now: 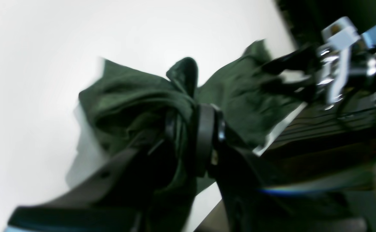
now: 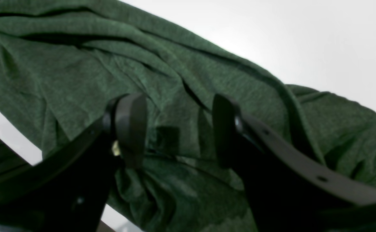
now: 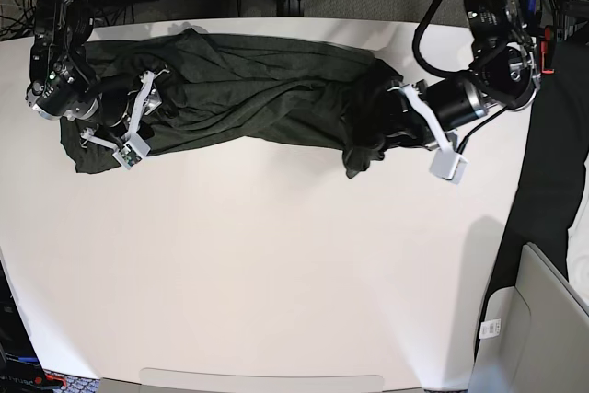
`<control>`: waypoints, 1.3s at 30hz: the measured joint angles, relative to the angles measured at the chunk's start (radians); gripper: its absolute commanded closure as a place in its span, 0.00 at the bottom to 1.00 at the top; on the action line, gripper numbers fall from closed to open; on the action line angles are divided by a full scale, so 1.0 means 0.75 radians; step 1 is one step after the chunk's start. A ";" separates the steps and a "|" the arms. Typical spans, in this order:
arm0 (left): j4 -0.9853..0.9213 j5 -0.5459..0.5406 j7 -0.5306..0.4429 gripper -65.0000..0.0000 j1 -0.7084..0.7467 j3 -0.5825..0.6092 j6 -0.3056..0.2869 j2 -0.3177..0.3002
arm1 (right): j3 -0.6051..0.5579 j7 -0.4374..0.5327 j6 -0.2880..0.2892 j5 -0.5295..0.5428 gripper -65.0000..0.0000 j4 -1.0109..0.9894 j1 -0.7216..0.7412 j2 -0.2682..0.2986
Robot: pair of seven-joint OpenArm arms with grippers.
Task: Fold the T-shirt properly
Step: 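Fold the strip's end held by the left gripper toward the right gripper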
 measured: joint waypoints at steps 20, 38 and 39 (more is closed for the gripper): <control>-0.195 0.015 -0.007 0.86 -0.073 0.239 0.005 0.309 | 0.060 0.001 0.000 -0.001 0.48 0.025 -0.022 0.026; -0.363 0.001 -0.019 0.71 -0.108 0.238 0.005 0.421 | 0.060 0.000 0.000 -0.002 0.48 0.027 -0.009 0.019; -0.363 0.001 -0.019 0.68 -0.108 0.238 0.005 0.422 | 0.060 0.001 0.000 -0.001 0.48 0.027 -0.008 0.019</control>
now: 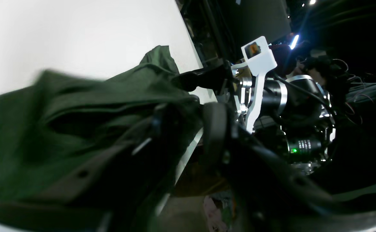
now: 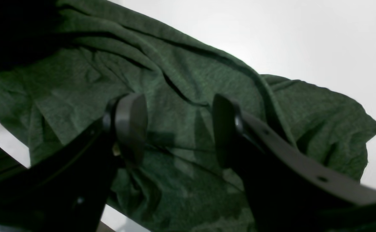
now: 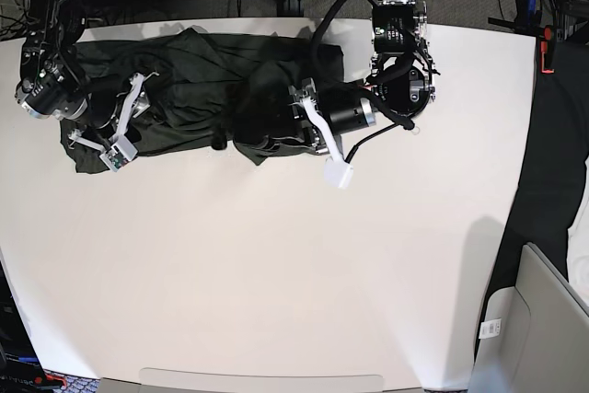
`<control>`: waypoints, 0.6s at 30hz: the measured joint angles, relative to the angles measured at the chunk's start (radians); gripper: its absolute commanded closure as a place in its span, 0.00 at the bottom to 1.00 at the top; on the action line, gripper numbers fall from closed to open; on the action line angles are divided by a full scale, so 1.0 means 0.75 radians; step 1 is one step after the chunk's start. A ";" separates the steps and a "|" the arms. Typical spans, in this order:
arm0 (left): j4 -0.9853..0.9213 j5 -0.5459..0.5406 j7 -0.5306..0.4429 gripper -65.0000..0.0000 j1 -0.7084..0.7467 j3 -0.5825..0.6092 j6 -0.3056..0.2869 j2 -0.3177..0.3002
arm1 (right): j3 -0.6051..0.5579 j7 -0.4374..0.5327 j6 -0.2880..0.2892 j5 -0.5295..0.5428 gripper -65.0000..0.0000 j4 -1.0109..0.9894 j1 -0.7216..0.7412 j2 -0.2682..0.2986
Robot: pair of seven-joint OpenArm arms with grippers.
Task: Fold the T-shirt properly
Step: 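Fold the strip's end held by the left gripper toward the right gripper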
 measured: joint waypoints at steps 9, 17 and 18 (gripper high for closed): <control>0.008 -0.007 0.014 0.55 0.002 -0.034 -0.001 -0.075 | 0.000 0.003 0.000 0.000 0.48 0.000 0.000 0.000; 0.006 0.009 -0.051 0.55 0.002 -0.065 0.001 -0.367 | 0.049 -0.002 0.000 -0.006 0.48 0.001 -0.012 0.004; 0.006 0.008 -0.052 0.55 0.005 -0.064 0.001 -0.374 | 0.049 -0.002 0.000 -0.005 0.48 0.008 -0.012 0.007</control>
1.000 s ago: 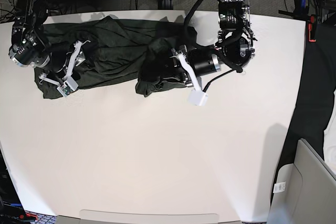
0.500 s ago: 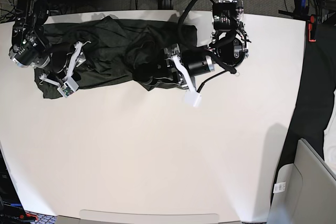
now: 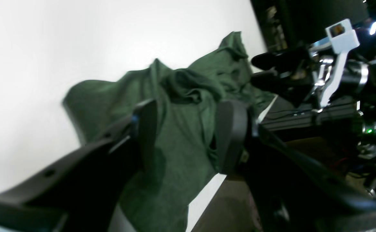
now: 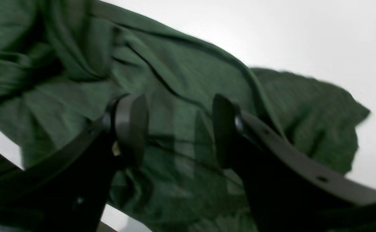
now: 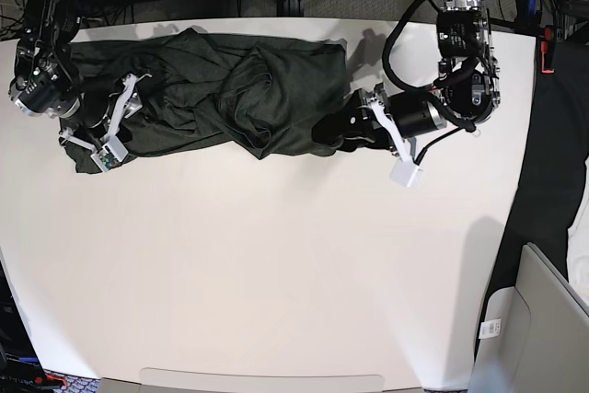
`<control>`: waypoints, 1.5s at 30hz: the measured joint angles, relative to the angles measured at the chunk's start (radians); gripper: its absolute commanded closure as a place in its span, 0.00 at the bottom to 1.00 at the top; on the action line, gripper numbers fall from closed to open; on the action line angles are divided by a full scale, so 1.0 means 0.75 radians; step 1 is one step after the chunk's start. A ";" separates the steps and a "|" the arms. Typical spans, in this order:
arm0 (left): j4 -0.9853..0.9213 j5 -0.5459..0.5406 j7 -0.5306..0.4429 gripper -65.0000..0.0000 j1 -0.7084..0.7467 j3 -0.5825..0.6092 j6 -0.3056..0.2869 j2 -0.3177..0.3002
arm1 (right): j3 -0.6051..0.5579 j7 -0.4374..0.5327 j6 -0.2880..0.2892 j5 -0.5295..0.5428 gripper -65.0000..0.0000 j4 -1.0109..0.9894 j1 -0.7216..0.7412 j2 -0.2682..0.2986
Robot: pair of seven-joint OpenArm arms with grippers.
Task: Fold the T-shirt properly
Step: 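Fold the strip's end held by the left gripper toward the right gripper, then grasp the strip's opposite end with the right gripper and pull it inward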
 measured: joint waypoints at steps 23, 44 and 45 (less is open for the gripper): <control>-0.233 0.176 -0.035 0.43 0.066 0.002 -0.016 -0.077 | 0.657 0.001 0.005 0.265 0.48 0.094 -0.332 0.173; -0.245 0.111 -0.005 0.44 0.082 0.116 -0.010 0.008 | 0.667 0.001 0.005 0.258 0.48 0.094 -0.332 0.173; -0.245 0.110 -0.006 0.44 0.081 0.138 -0.011 0.009 | 0.667 0.001 0.005 0.259 0.48 0.094 -0.332 0.173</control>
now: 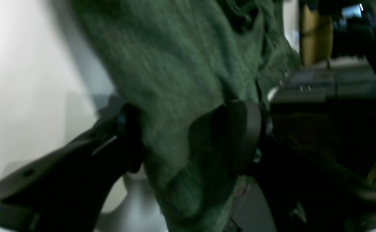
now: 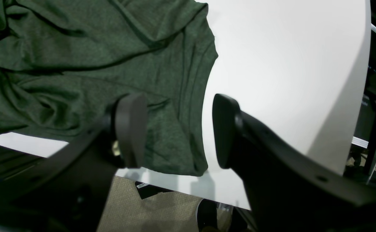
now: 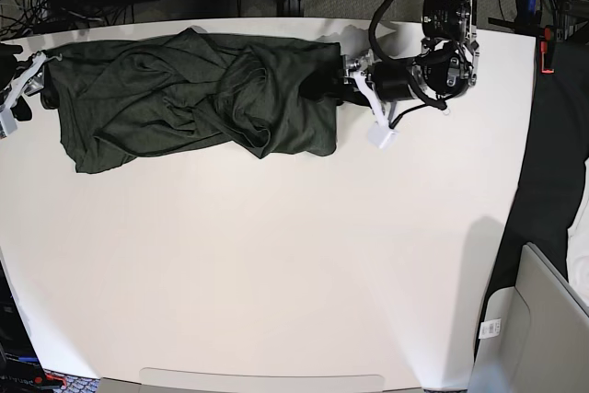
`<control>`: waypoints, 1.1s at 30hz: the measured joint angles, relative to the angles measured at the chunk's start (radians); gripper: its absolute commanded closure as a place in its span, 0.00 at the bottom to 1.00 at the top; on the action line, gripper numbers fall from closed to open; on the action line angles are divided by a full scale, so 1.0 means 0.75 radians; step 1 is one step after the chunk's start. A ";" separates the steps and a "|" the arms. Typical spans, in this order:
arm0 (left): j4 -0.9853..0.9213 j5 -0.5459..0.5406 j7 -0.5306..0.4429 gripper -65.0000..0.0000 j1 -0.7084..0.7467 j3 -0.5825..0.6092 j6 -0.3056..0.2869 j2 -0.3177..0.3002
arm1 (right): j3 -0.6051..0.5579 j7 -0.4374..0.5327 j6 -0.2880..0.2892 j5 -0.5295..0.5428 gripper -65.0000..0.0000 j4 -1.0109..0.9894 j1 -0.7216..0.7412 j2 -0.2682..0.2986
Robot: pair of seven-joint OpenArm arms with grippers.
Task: Fold the T-shirt properly
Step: 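Grasp the strip's opposite end with the right gripper and pull it inward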
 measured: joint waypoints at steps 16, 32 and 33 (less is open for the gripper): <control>-0.011 0.033 0.012 0.89 -0.065 0.039 0.010 -0.118 | 0.041 -0.010 -0.003 -0.389 0.48 -0.011 0.046 -0.035; -0.011 0.042 0.012 0.89 -0.097 0.033 0.011 -0.197 | -0.161 -0.114 -0.005 -0.490 0.28 -0.351 0.316 -0.177; -0.011 0.042 0.012 0.89 -0.097 0.033 0.011 -0.197 | -0.165 -0.112 -0.003 -0.476 0.24 -0.366 0.325 -0.184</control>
